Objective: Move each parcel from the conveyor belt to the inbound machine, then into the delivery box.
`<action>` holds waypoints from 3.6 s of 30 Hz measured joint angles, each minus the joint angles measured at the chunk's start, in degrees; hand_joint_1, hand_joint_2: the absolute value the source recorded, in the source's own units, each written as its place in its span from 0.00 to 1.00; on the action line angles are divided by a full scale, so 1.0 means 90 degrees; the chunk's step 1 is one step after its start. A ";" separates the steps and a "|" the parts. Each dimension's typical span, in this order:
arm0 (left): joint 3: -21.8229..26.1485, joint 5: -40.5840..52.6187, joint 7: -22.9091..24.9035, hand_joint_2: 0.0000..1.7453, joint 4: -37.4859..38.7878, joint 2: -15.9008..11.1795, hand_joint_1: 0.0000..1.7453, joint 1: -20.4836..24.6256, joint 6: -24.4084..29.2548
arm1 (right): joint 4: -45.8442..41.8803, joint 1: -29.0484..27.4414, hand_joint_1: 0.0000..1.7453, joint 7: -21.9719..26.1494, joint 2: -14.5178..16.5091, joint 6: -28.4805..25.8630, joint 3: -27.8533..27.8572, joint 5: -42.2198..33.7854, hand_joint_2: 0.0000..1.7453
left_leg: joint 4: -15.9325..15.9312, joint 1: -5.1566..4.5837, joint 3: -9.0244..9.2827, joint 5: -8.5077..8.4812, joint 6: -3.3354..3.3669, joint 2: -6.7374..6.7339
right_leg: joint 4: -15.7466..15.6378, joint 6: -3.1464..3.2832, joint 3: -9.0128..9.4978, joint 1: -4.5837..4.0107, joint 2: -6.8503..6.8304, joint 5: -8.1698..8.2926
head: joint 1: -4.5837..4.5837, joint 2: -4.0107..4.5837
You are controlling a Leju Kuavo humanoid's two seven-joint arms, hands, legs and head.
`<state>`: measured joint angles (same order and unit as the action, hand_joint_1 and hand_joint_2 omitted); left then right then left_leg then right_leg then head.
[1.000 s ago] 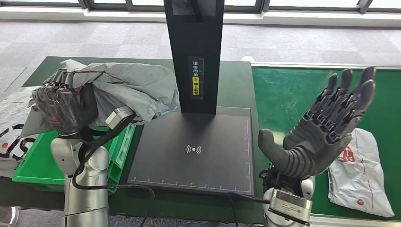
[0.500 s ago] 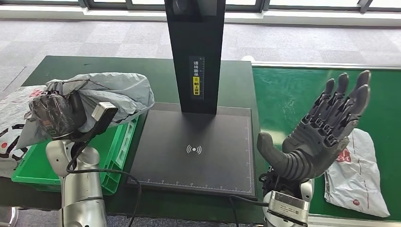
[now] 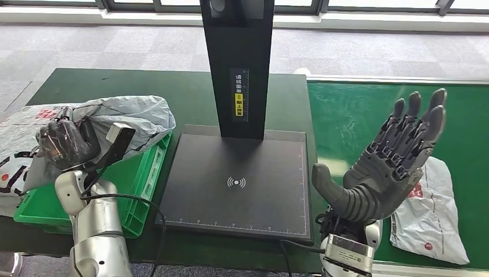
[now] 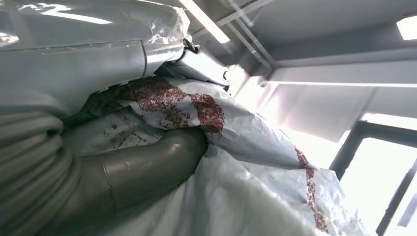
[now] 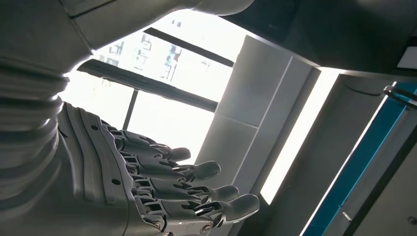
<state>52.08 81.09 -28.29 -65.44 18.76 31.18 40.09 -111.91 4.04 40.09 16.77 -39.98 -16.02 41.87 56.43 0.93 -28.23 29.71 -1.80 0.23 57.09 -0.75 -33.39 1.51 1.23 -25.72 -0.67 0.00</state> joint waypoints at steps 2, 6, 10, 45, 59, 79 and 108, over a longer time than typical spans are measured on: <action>0.0147 0.0033 0.0056 1.00 0.0160 -0.0035 0.00 0.0044 0.0000 | 0.0000 -0.0003 0.00 0.0000 -0.0003 0.0000 0.0000 0.0007 1.00 | 0.0000 0.0000 0.0000 0.0000 0.0000 0.0000 | 0.0000 0.0000 0.0000 0.0000 0.0000 0.0000 | 0.0001 0.0000; 0.0290 0.0063 0.0125 0.00 0.0339 -0.0044 0.00 0.0084 0.0000 | 0.0000 -0.0053 0.00 -0.0002 -0.0008 0.0000 0.0000 0.0019 1.00 | 0.0000 -0.0001 -0.0002 0.0000 0.0000 0.0001 | -0.0001 0.0000 0.0000 0.0001 0.0000 0.0000 | 0.0001 0.0000; 0.0309 0.0012 0.0177 0.00 0.0395 -0.0044 0.00 0.0102 0.0002 | 0.0000 -0.0079 0.00 -0.0008 -0.0013 0.0000 0.0000 0.0027 1.00 | 0.0000 -0.0001 -0.0002 0.0000 0.0000 0.0001 | -0.0002 0.0000 0.0001 0.0001 -0.0002 0.0000 | 0.0000 0.0000; -0.0358 -0.4493 -0.1223 1.00 0.2275 -0.0214 0.00 0.0373 -0.2288 | 0.0002 -0.0237 0.00 -0.0010 -0.0025 0.0000 0.0066 0.0168 1.00 | 0.0002 -0.0006 0.0015 -0.0002 0.0003 0.0017 | -0.0002 -0.0001 0.0030 0.0006 -0.0023 0.0000 | 0.0000 0.0000; -0.4884 -0.8531 -0.1127 1.00 -0.1216 -0.0074 0.00 -0.2152 -0.4557 | 0.1043 -0.0430 0.00 -0.1443 0.0008 0.0000 0.2195 0.2152 1.00 | 0.0002 -0.0007 -0.0013 0.0011 0.0019 0.0026 | -0.0026 -0.0006 0.0036 0.0007 -0.0036 -0.0004 | 0.0001 0.0000; -0.6030 -0.8483 -0.1317 1.00 -0.3052 -0.0195 0.00 -0.3117 -0.4249 | 0.3935 0.0880 0.00 -0.2106 -0.0031 -0.0010 0.7048 0.3899 1.00 | 0.0002 -0.0007 0.0010 0.0018 0.0027 0.0022 | -0.0024 -0.0012 0.0045 0.0007 -0.0032 -0.0009 | 0.0001 0.0000; -0.6352 -0.8461 -0.1318 1.00 -0.3811 -0.0268 0.00 -0.3752 -0.4381 | 0.8456 0.2160 0.00 -0.4189 -0.1702 0.0133 0.7433 0.5124 1.00 | 0.0001 -0.0007 -0.0024 0.0024 0.0033 0.0022 | -0.0026 -0.0016 0.0062 0.0007 -0.0033 -0.0013 | 0.0001 0.0000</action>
<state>-5.09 4.94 -40.15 -99.74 16.35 -2.58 0.66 -35.81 23.48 2.38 1.45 -38.78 50.88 87.99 56.44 0.87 -28.44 29.92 -1.50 0.43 56.85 -0.90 -32.83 1.57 0.93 -25.84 -0.66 0.00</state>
